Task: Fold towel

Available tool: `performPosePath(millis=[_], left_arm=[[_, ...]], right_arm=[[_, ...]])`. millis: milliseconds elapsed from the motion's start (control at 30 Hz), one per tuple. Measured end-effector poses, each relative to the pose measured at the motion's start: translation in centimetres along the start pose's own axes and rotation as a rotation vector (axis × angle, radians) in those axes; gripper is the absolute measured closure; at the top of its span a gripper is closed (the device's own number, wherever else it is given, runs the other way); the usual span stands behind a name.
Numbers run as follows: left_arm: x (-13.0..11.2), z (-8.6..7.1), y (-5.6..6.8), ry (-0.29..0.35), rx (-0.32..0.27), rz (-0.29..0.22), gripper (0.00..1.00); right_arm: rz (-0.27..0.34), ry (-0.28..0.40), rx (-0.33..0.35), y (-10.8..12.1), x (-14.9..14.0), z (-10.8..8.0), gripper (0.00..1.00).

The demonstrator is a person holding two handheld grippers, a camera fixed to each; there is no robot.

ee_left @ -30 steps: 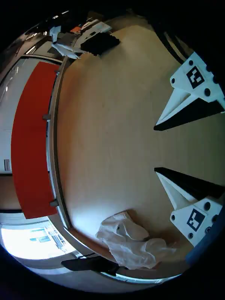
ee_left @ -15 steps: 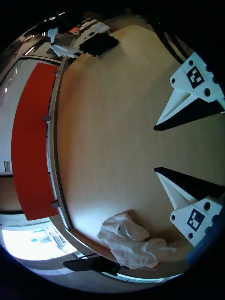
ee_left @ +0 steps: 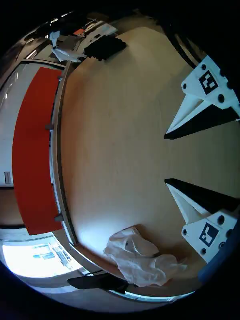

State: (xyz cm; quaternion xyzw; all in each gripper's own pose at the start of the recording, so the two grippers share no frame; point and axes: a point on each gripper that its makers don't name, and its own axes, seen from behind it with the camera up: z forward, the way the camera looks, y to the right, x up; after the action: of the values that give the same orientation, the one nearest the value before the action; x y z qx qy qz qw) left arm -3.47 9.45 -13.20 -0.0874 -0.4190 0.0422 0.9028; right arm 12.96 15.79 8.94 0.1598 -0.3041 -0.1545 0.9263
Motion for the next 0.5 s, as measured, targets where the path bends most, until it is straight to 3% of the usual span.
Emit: performPosePath(millis=[500], left_arm=[[-0.11, -0.28, -0.06, 0.000, 0.005, -0.005, 0.29]], right_arm=[[-0.009, -0.009, 0.001, 0.14, 0.00, 0.26, 0.96]])
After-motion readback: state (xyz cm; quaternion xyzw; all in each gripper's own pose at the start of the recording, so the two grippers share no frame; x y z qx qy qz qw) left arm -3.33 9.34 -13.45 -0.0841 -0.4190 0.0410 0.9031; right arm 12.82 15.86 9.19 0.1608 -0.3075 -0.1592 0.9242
